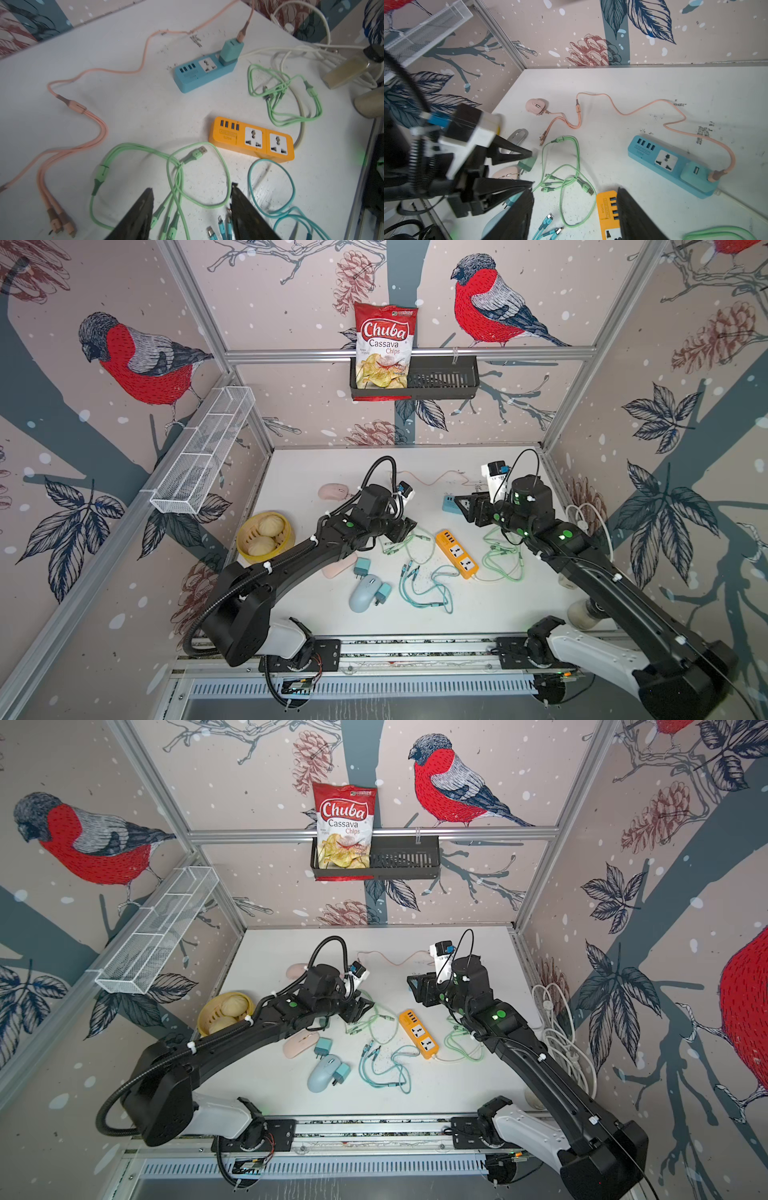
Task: Unplug the wireless mouse
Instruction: Place the power cord at the center of the board, then pick up the mouse from the center of the board.
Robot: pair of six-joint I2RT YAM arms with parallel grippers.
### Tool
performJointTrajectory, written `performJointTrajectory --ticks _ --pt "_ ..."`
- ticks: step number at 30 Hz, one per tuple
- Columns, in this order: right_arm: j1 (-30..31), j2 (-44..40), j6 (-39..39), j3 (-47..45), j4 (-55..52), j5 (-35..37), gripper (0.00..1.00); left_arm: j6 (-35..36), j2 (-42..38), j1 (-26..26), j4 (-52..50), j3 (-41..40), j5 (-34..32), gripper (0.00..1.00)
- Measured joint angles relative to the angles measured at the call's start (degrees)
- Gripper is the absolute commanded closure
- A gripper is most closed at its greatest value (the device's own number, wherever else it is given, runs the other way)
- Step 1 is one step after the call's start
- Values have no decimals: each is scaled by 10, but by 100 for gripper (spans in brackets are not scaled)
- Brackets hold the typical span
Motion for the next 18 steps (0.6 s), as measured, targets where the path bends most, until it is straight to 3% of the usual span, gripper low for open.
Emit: performJointTrajectory --ticks 7,10,13,15,18 --pt "-21 92 -2 24 -33 2 33 -31 -33 89 0 90 -21 28" --pt "-15 139 -10 40 -37 -24 33 -57 -13 137 4 108 -6 31" --pt "14 203 -17 67 -37 -48 32 -125 32 224 8 125 8 32" --pt "38 255 -30 97 -28 -60 24 -181 61 288 8 134 43 32" --pt "55 350 -46 158 -6 -70 24 -240 66 334 22 109 93 32"
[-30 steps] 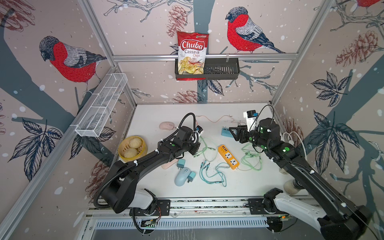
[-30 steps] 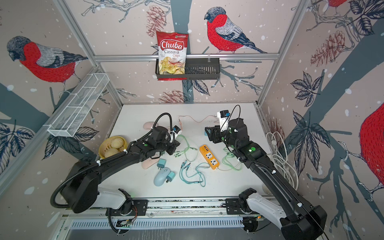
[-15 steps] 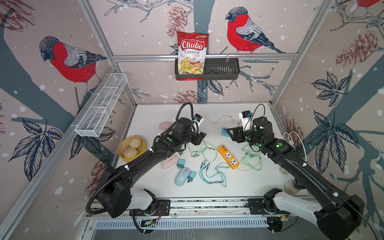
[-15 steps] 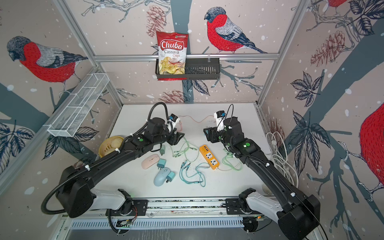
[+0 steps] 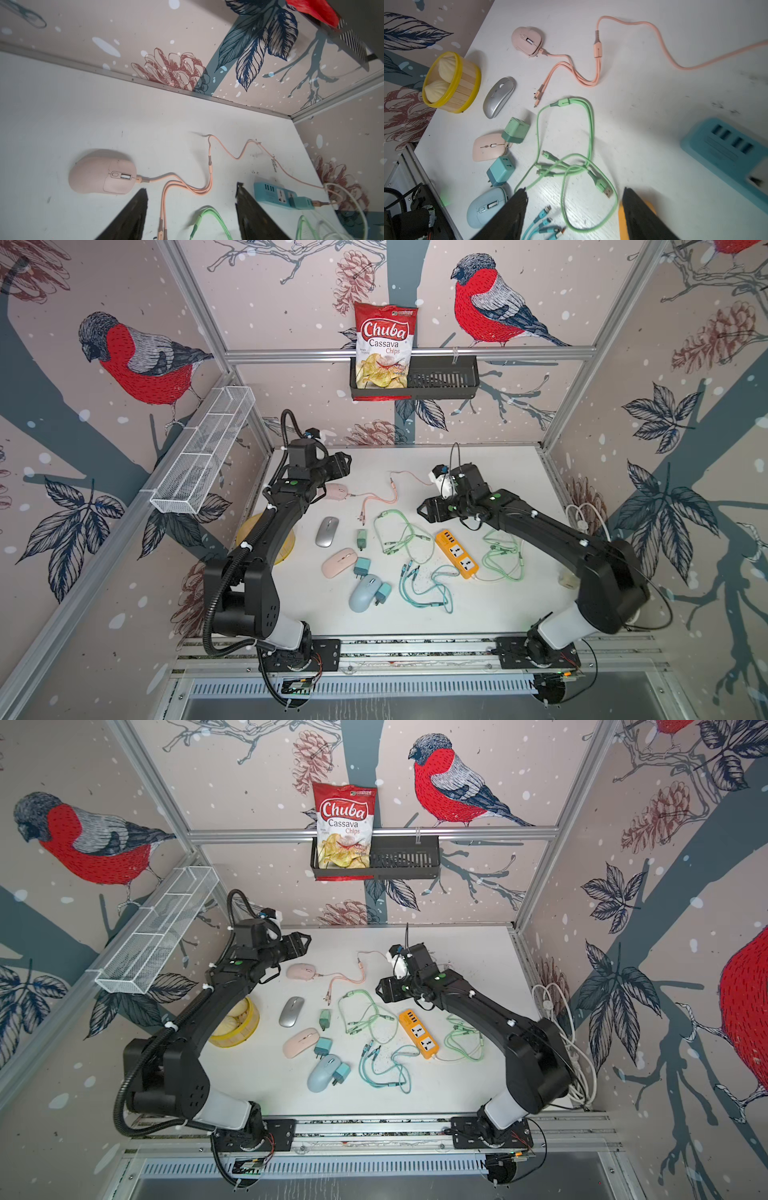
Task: Unplug the wireless mouse
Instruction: Pick up the mouse from the center of the board.
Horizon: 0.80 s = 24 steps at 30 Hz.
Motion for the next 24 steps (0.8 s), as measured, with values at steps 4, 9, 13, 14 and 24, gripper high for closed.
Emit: performJointTrajectory --ticks 4,9,13,14,24 --pt "9 146 -1 105 14 20 28 -36 -23 7 43 -73 48 31" --pt "25 328 20 309 -21 50 46 -39 -30 10 71 -96 67 30" --pt "36 408 49 412 -50 77 64 -42 -42 15 89 -103 88 30" --pt "37 426 55 436 -59 84 68 -44 -48 16 99 -107 95 29" --pt "28 455 110 448 -93 164 98 -59 -81 24 132 -129 115 28"
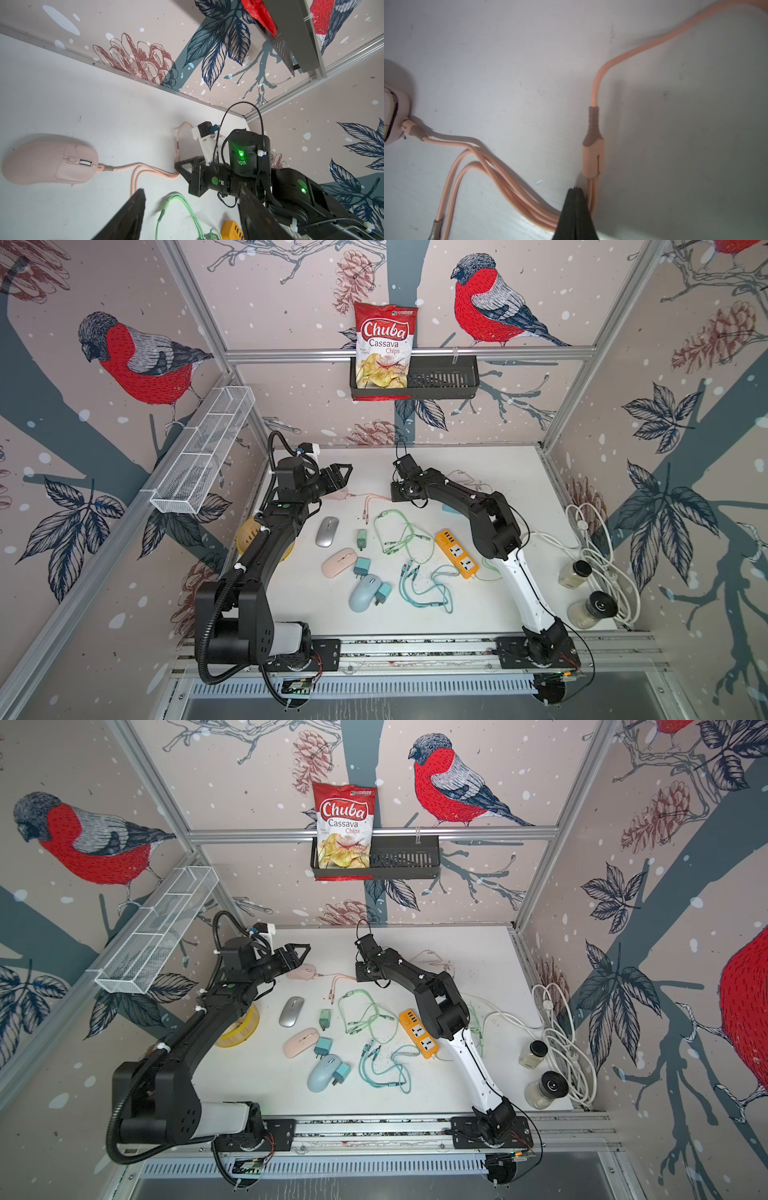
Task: Unplug the wireless mouse
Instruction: Pick up the mouse from the center of the board.
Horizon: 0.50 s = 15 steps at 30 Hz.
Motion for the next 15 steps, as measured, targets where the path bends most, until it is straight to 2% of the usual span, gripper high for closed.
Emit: performJointTrajectory --ticks 13,15 --pt "-55 -164 29 -249 47 64 97 -1 -5 2 10 -8 13 28" --pt "-52 -182 27 -265 61 62 91 -2 -5 2 10 -9 14 28"
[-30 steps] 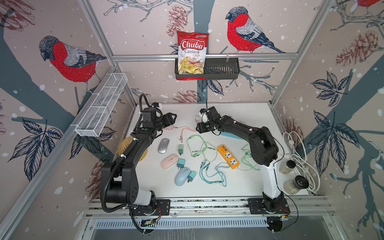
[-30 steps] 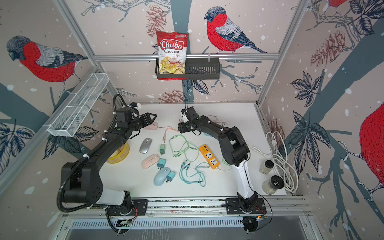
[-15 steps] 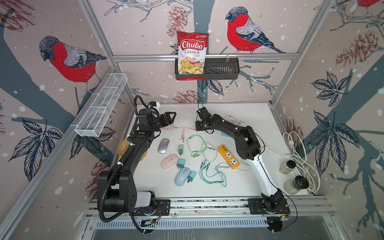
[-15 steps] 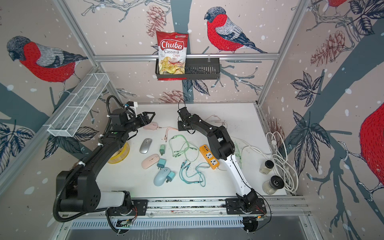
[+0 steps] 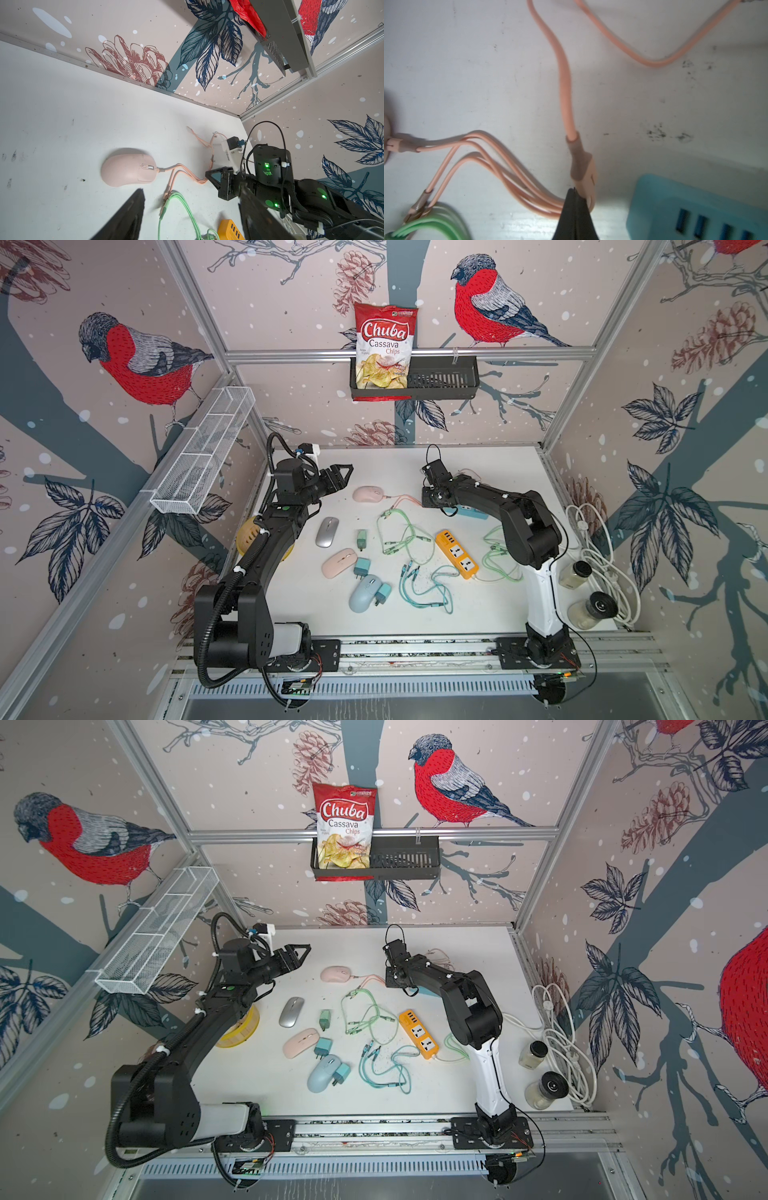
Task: Unplug the wireless mouse
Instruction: Pick up the mouse from the center of the board.
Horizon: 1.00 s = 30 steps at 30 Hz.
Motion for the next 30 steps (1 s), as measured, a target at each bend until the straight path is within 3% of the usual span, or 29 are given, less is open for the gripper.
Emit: performJointTrajectory --ticks 4,8,14,17,20,30 --pt "42 5 -73 37 19 -56 76 -1 1 0 1 -1 2 27" --pt "81 64 -143 134 11 -99 75 -2 1 0 1 -3 8 27" --pt "76 146 -187 226 -35 -95 75 -6 1 0 7 -8 14 27" --pt "78 166 -205 252 -41 -94 68 -10 1 0 20 -10 23 27" --pt "75 173 -227 262 -43 -95 62 -14 1 0 27 -10 27 27" --pt "57 200 -288 284 -49 -85 56 -14 1 0 27 -11 32 27"
